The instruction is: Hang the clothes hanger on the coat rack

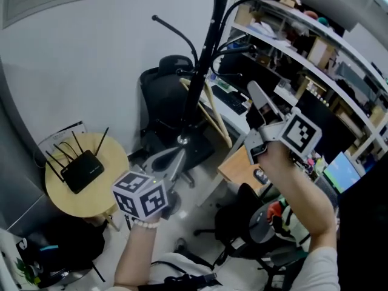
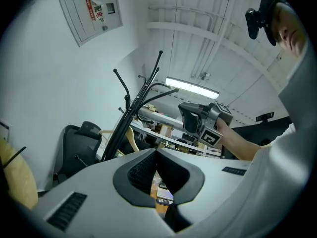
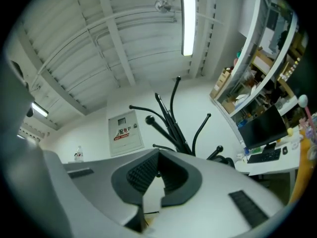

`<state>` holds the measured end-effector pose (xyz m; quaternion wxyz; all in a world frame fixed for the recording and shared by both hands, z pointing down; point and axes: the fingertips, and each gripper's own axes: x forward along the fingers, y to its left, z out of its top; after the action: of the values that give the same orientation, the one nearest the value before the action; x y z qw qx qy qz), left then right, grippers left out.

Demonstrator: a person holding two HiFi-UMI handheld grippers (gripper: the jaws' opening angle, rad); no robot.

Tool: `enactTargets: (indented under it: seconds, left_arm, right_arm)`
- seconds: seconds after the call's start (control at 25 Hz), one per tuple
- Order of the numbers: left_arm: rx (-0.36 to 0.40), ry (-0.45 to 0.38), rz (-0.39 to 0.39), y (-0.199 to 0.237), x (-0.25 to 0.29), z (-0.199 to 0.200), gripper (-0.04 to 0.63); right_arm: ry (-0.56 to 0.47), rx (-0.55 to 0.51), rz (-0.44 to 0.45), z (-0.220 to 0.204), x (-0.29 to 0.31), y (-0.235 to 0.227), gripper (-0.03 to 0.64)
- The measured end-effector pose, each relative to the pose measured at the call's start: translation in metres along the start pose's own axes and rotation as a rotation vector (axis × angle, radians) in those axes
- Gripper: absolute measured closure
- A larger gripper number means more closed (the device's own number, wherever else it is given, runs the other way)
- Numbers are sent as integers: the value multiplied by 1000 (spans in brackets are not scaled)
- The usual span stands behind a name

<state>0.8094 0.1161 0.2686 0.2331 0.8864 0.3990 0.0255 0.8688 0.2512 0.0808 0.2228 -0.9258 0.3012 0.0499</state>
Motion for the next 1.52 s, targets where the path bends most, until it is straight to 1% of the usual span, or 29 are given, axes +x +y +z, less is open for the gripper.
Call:
enactTargets:
  seconds: [0.12, 0.2, 0.32, 0.4, 0.48, 0.6, 0.76, 0.92, 1.0, 1.08, 1.16, 1.24, 1.32, 1.44, 1.52]
  left_arm:
    - [12, -13, 3, 0, -29, -1, 603]
    - [1, -27, -3, -3, -43, -2, 603]
    - [-14, -48, -15, -16, -57, 4, 603]
    - [1, -56, -7, -27, -66, 6, 603]
    - [30, -63, 16, -36, -77, 8, 603]
    - [73, -72, 68, -45, -94, 11, 603]
    - [96, -102, 148, -62, -112, 11, 603]
    - [120, -160, 245, -84, -144, 1, 603]
    - [142, -188, 285, -99, -162, -6, 603]
    - [157, -187, 335, -113, -176, -17, 603]
    - [157, -187, 391, -127, -192, -31, 603]
    - [150, -203, 449, -141, -209, -46, 603]
    - [144, -202, 502, -152, -224, -64, 603]
    - [141, -162, 542, -163, -242, -88, 603]
    - [144, -147, 573, -175, -262, -96, 603]
  right_arm:
    - [-11, -2, -12, -25, -15, 25, 618]
    - [-19, 22, -13, -41, -24, 38, 618]
    - [-32, 17, -31, -55, -41, 58, 620]
    - [-40, 10, -14, -60, -52, 76, 620]
    - [-39, 28, 18, -69, -61, 92, 620]
    - [22, 44, 99, -92, -68, 118, 620]
    - [110, 36, 219, -117, -90, 144, 620]
    - [159, 6, 351, -147, -123, 163, 620]
    - [166, -39, 382, -158, -141, 169, 620]
    - [177, -68, 390, -168, -160, 169, 620]
    - [205, -43, 406, -181, -179, 168, 620]
    - [249, 6, 445, -196, -196, 172, 620]
    - [287, 31, 485, -209, -213, 178, 620]
    - [303, 25, 529, -226, -238, 191, 620]
    - [318, 30, 574, -237, -252, 211, 620]
